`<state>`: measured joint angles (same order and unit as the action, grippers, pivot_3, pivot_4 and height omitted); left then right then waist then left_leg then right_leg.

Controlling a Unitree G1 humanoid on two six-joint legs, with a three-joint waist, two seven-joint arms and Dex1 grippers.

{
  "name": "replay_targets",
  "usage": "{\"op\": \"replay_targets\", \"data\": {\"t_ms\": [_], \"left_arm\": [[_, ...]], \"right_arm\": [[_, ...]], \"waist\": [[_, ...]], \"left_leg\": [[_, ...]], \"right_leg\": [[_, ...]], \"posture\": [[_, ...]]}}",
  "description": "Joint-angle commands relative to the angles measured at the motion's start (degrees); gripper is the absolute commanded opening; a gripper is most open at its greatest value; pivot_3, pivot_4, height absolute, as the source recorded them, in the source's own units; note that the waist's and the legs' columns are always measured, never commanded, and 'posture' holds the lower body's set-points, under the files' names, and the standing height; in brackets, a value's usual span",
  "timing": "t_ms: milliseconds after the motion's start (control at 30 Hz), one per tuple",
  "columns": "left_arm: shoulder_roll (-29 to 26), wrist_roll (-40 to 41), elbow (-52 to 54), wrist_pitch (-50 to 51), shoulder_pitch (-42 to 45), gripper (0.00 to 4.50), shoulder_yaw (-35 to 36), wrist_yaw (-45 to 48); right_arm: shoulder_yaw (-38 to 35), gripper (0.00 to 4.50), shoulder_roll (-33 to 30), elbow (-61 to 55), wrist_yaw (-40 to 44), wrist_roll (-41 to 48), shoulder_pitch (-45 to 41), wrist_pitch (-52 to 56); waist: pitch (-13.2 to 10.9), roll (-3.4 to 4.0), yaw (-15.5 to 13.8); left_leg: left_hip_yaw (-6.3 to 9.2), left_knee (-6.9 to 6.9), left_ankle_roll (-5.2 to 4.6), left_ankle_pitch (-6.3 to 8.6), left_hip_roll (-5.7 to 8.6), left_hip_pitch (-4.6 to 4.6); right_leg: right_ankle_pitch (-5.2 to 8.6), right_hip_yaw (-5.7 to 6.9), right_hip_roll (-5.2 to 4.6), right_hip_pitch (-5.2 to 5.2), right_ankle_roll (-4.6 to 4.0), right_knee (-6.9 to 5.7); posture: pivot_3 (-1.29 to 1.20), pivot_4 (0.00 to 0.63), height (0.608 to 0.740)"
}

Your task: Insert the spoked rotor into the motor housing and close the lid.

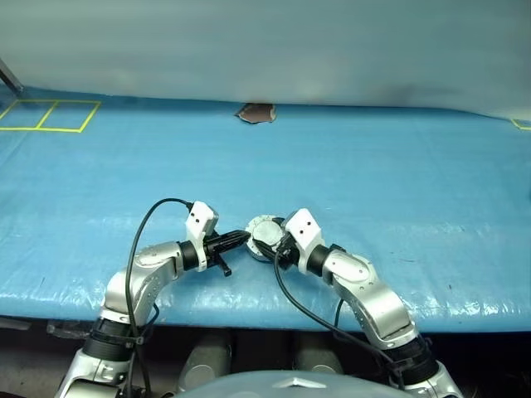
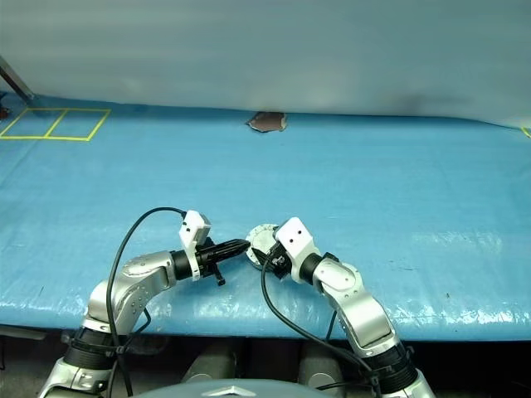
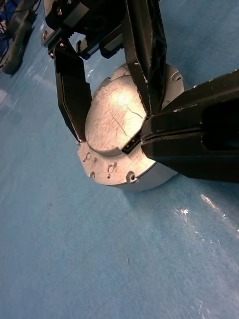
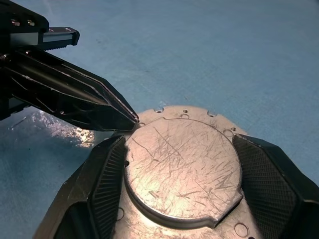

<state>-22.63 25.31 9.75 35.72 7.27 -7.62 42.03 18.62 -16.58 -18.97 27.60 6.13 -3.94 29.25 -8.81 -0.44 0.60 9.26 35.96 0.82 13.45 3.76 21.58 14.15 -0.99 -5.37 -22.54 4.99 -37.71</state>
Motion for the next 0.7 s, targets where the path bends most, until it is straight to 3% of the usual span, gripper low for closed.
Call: {"op": "replay_targets", "data": {"t_ms": [33, 133, 300, 433, 700], "left_arm": [[0.2, -0.7, -0.2, 0.9, -0.5, 0.00, -1.6, -0.1], [0.5, -0.5, -0.3, 0.8, -0.7, 0.00, -1.7, -0.1], [0.7, -0.6, -0.2, 0.6, -1.0, 0.00, -2.0, 0.0], [0.9, -0.4, 0.1, 0.6, -0.9, 0.00, -1.8, 0.1], [0.9, -0.5, 0.2, 0.5, -1.0, 0.00, -1.7, 0.1]], "right_arm": [[-1.3, 4.47, 0.0, -4.2, -0.5, 0.7, 0.6, 0.3], [-3.7, 4.47, 0.8, -8.4, -2.1, 1.7, 1.0, 1.2], [-14.9, 4.47, 7.3, -13.9, -6.9, 12.1, 2.1, 10.0], [-24.3, 4.47, 9.9, -13.5, -9.5, 20.8, 4.6, 19.9], [-33.2, 4.47, 15.7, -11.5, -12.1, 36.7, 7.1, 29.9]], "waist": [[0.0, 0.01, 0.0], [-0.1, 0.04, 0.0], [-0.1, 0.05, -0.2], [-0.1, 0.07, -0.3], [-0.2, 0.29, -0.1]], "left_leg": [[0.01, -0.01, 0.00, 0.00, 0.00, 0.03], [0.02, -0.03, 0.00, 0.00, 0.03, 0.15], [0.09, -0.11, 0.00, 0.00, 0.03, 0.21], [0.13, -0.13, -0.02, 0.01, 0.05, 0.21], [0.06, -0.20, -0.06, 0.04, 0.04, 0.23]], "right_leg": [[0.00, 0.00, 0.00, 0.00, 0.01, 0.01], [-0.02, -0.01, -0.01, -0.04, 0.03, 0.00], [-0.01, 0.00, -0.02, -0.08, 0.02, 0.02], [0.00, 0.01, -0.03, -0.09, 0.01, 0.09], [0.03, 0.02, -0.07, -0.11, -0.03, 0.08]], "posture": [[0.00, 0.150, 0.740], [0.00, 0.150, 0.740], [0.00, 0.150, 0.740], [0.00, 0.150, 0.740], [0.00, 0.150, 0.740]]}}
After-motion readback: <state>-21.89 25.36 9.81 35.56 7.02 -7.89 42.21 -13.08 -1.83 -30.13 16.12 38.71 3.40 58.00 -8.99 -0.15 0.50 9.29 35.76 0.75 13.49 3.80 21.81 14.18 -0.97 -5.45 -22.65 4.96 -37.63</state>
